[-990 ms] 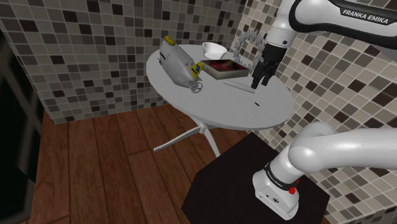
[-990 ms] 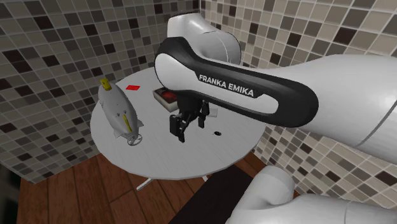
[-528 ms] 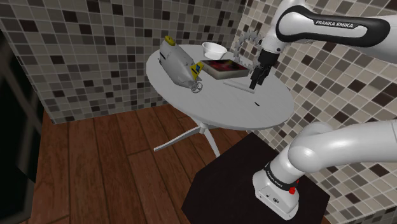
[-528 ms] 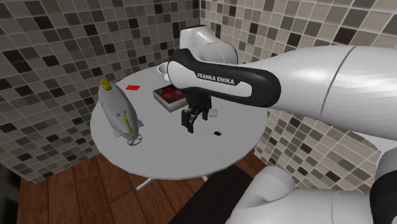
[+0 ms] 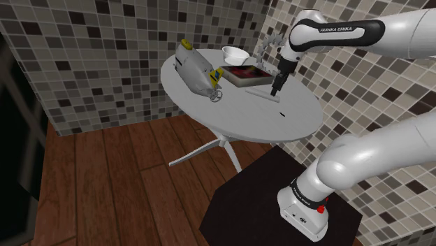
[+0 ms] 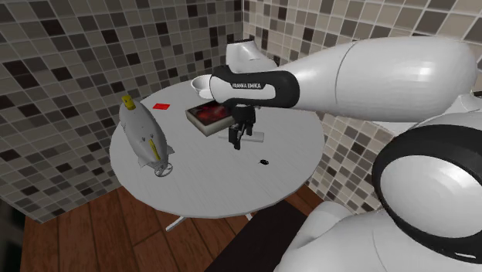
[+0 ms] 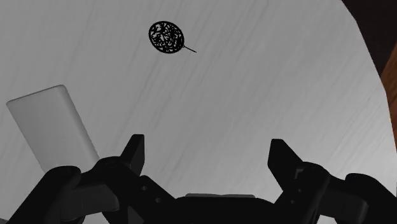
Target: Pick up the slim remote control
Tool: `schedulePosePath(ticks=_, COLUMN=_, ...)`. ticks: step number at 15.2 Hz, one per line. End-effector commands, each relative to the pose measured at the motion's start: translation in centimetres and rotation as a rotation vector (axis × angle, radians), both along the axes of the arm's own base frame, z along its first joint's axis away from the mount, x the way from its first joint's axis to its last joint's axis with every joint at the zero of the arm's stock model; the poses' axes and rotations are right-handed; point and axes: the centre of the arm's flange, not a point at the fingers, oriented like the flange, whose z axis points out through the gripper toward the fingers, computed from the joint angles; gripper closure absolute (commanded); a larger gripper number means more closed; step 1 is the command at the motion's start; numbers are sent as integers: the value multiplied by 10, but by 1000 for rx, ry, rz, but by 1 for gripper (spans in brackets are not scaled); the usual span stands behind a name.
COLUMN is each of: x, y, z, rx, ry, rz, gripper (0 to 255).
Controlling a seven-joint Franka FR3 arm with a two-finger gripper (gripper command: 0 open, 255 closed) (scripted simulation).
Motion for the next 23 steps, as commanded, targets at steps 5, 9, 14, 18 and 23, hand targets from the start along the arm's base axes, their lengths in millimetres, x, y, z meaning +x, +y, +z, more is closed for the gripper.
schedulePosePath(ticks=5, x=47, y=-51, z=-35, rx=-12, ry=-23, rz=99, gripper=0)
schedulePosePath(ticks=9, x=80, y=-82, z=-55, rx=-19, ry=-39, rz=164, gripper=0)
schedulePosePath(ticks=14, x=103, y=-101, z=-78, rx=-23, ry=-48, rz=204, gripper=0)
schedulePosePath(ticks=18, x=103, y=-101, z=-99, rx=-23, ry=-48, rz=204, gripper=0)
schedulePosePath(ticks=23, x=102, y=-101, z=-108, rx=-23, ry=-48, rz=204, gripper=255)
